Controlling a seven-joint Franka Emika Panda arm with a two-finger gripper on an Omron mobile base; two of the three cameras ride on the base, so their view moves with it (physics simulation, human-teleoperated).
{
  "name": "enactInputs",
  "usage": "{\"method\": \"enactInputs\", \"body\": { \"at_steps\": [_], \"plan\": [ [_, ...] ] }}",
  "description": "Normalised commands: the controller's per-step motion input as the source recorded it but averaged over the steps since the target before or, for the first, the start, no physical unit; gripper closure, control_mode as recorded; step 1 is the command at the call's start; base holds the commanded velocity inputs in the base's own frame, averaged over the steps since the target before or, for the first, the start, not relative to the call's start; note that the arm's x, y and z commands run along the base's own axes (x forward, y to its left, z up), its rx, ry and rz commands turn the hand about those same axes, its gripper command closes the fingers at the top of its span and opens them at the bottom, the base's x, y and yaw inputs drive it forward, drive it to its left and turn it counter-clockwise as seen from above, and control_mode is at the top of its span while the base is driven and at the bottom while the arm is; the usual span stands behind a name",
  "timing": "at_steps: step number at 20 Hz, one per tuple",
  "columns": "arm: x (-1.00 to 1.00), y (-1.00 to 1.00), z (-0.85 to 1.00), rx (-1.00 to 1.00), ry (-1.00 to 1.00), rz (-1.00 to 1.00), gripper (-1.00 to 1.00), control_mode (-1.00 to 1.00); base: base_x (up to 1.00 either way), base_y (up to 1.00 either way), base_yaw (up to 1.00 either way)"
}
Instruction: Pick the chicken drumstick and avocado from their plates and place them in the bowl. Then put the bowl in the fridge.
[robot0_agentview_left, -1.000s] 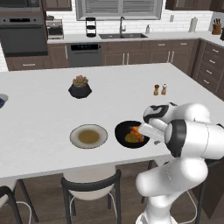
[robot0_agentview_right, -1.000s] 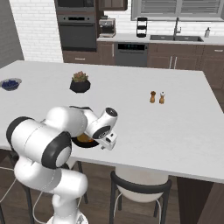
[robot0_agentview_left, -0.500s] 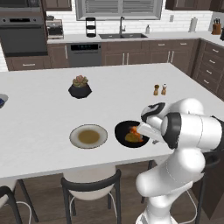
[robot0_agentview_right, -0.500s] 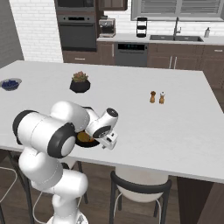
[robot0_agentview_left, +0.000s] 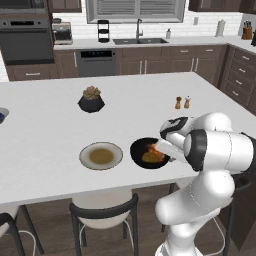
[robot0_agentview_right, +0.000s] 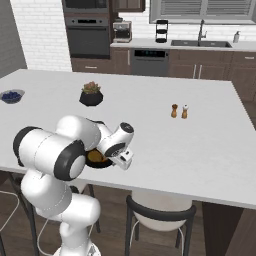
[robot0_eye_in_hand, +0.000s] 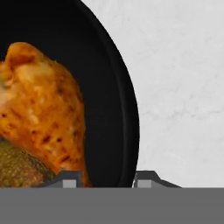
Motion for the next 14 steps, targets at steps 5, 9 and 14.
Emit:
{"method": "enactInputs", "body": {
  "at_steps": [5,9,14],
  "plan": [
    [-0.07,0.06,-0.02,0.00,0.00,-0.14,1.00,-1.00,0.00,0.00,0.00],
    [-0.10,0.01,-0.01,0.00,0.00,-0.19,1.00,-1.00,0.00,0.00,0.00],
    [-0.17,0.14,0.40,0.07,0.00,-0.30,1.00,-1.00,0.00,0.00,0.00]
  ]
}}
